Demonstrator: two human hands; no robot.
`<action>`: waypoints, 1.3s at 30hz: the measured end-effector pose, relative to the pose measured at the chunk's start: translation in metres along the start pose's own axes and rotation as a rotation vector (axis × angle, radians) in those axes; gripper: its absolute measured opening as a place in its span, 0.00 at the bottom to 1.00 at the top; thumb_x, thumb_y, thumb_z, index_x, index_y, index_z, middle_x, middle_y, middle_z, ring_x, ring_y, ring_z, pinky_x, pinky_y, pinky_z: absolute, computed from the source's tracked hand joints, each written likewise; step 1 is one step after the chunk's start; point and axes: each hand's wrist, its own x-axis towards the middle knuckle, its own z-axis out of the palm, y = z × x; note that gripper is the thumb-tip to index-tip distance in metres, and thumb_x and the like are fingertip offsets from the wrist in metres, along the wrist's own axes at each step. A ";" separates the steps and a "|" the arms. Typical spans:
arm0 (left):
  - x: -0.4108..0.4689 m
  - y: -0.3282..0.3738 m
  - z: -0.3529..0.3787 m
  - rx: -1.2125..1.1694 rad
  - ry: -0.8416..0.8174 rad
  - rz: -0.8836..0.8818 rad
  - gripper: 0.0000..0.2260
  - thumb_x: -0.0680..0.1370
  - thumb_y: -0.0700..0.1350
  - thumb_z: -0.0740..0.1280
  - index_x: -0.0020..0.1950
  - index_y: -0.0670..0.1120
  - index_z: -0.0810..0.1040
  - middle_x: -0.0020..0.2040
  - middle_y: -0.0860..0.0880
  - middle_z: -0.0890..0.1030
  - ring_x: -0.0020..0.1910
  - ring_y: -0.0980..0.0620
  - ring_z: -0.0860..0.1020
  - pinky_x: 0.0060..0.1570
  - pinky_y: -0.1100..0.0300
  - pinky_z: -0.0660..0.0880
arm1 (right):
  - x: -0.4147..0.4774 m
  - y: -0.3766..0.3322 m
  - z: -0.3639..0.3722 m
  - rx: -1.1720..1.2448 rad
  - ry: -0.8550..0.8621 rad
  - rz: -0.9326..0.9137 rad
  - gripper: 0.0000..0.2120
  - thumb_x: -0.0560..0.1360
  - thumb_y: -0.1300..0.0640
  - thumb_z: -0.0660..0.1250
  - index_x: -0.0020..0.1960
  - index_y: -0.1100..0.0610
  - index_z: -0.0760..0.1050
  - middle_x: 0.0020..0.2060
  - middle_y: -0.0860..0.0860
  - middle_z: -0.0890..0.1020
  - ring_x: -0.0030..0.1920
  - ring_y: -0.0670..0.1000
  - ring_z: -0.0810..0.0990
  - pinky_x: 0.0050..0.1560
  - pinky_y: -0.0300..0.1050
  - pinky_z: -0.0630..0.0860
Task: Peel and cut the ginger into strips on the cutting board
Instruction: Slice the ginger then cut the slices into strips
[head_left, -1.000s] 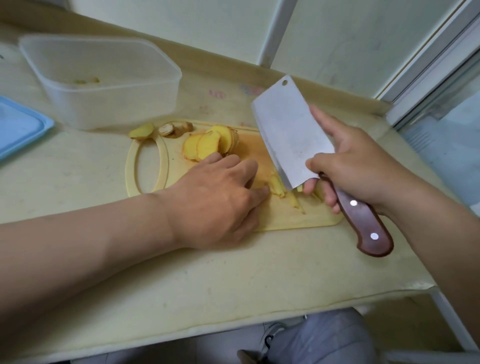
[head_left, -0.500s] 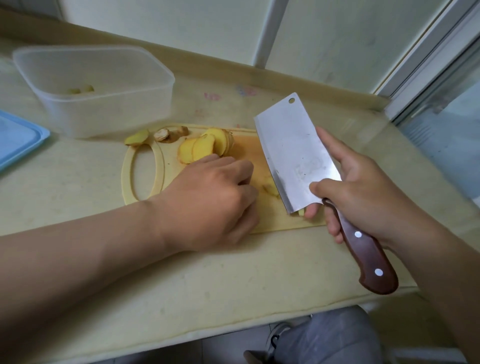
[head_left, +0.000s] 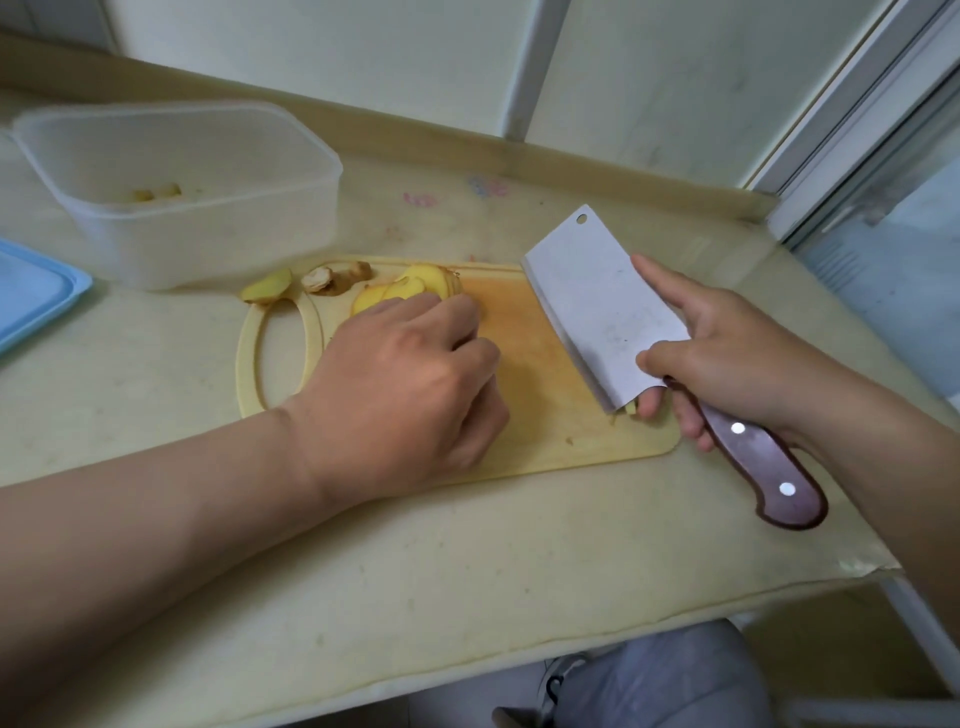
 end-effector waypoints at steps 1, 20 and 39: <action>0.000 0.000 0.000 0.006 -0.009 -0.004 0.13 0.77 0.45 0.62 0.37 0.40 0.77 0.37 0.43 0.74 0.32 0.41 0.71 0.32 0.48 0.73 | 0.001 0.001 -0.003 -0.009 -0.003 0.005 0.42 0.80 0.69 0.59 0.82 0.31 0.54 0.34 0.63 0.85 0.22 0.55 0.75 0.25 0.49 0.76; 0.025 -0.027 -0.018 -0.161 -0.109 -0.510 0.28 0.71 0.61 0.65 0.65 0.46 0.71 0.59 0.46 0.73 0.57 0.44 0.73 0.58 0.44 0.73 | 0.011 0.005 -0.016 -0.073 -0.066 -0.024 0.44 0.82 0.67 0.60 0.80 0.26 0.49 0.23 0.53 0.81 0.28 0.63 0.79 0.22 0.43 0.73; 0.036 -0.041 0.001 -0.133 -0.252 -0.501 0.24 0.71 0.58 0.69 0.67 0.54 0.76 0.55 0.55 0.78 0.50 0.52 0.77 0.53 0.50 0.77 | 0.054 0.014 -0.016 0.413 -0.184 -0.240 0.39 0.81 0.71 0.62 0.60 0.22 0.70 0.27 0.58 0.81 0.28 0.60 0.73 0.20 0.45 0.72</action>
